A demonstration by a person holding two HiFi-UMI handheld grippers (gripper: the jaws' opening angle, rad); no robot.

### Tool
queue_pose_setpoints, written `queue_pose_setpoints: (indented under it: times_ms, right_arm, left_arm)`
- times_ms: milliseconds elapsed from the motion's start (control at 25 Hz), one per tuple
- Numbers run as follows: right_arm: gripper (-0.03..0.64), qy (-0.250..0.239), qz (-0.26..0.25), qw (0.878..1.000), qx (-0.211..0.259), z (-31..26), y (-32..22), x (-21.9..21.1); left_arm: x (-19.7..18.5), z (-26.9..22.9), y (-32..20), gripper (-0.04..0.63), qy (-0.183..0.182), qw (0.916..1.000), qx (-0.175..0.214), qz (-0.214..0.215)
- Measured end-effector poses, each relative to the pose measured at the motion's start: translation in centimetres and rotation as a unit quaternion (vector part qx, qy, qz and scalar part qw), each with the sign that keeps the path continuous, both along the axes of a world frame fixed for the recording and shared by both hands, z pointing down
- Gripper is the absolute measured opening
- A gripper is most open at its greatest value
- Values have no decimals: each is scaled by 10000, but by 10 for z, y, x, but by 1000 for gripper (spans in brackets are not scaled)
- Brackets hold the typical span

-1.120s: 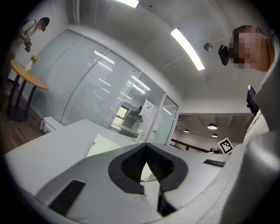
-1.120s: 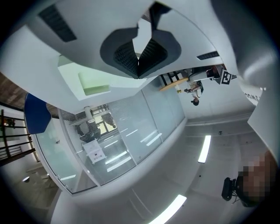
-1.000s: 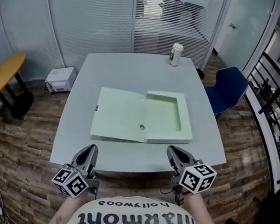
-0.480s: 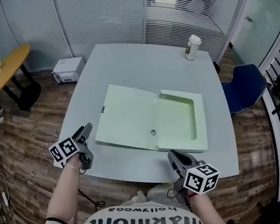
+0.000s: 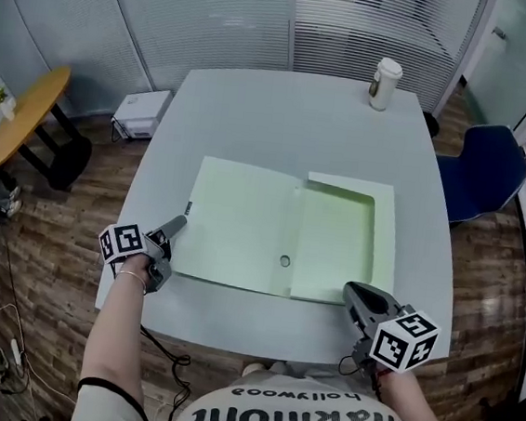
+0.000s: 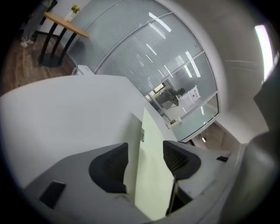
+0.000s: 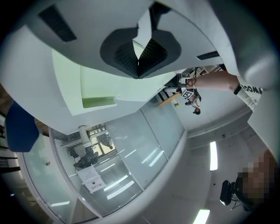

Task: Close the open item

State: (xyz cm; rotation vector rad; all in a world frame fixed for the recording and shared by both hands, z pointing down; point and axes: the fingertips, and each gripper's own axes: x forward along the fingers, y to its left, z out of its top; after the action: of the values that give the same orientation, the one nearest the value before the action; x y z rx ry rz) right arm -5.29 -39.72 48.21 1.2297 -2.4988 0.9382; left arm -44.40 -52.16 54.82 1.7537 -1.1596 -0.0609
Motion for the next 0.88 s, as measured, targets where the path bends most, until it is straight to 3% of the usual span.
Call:
queue_pose_setpoints:
  times_ms: [280,360,520,880]
  right_arm:
    - [0,-91,-136,9998,65,0,-17,13]
    - [0,-188,-178,9996,93,-2,-20,15]
    - [0,-386,-240,9989,144,-4,-25,17]
    - [0,-593,-114,9979,229,-13,-25,31]
  left_arm:
    - [21,-41,8,261,1090,9937,227,130]
    - [30,-58,11,261,1346,9890,501,352]
    - [61,-96,13,261,1527,9798,918,905]
    - [160,-187,16,261,1833,9423,1552,2330]
